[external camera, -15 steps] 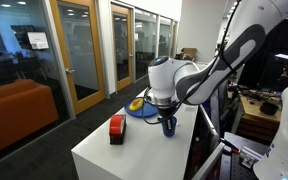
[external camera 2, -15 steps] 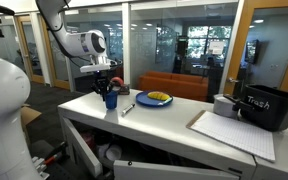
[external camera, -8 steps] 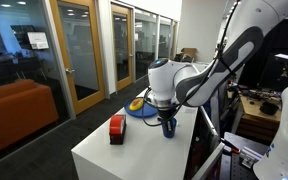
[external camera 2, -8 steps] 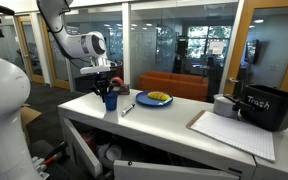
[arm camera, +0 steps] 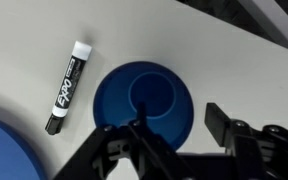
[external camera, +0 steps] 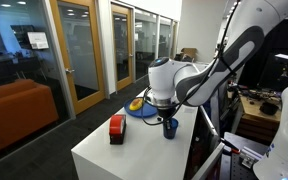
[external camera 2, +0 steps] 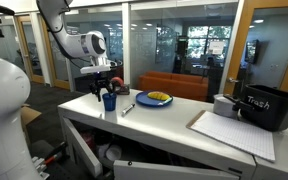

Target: Move the cup to the left

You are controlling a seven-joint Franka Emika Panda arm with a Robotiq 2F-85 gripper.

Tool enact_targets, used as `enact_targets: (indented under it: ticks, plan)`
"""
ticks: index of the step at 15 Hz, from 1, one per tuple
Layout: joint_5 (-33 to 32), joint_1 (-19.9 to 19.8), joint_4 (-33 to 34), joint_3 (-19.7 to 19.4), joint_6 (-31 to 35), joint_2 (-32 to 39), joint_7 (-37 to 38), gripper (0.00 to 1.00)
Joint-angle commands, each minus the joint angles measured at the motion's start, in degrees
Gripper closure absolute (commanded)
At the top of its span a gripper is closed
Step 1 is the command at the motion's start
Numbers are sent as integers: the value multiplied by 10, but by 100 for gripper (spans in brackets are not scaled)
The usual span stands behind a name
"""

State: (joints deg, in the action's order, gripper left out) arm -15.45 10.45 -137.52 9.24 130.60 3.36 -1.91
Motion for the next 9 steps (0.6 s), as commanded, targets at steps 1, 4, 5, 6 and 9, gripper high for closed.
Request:
enact_targets:
  ticks: [1,4,5,6,9]
  plan:
    - [-11,0,-1,2,0,-18,7,6]
    - [-7,1,12,4,-13,-36,14,0]
    - [-5,2,16,5,-16,-43,15,0]
    - [0,2,22,6,-22,-54,17,0]
    - [17,-2,43,6,-33,-83,38,0]
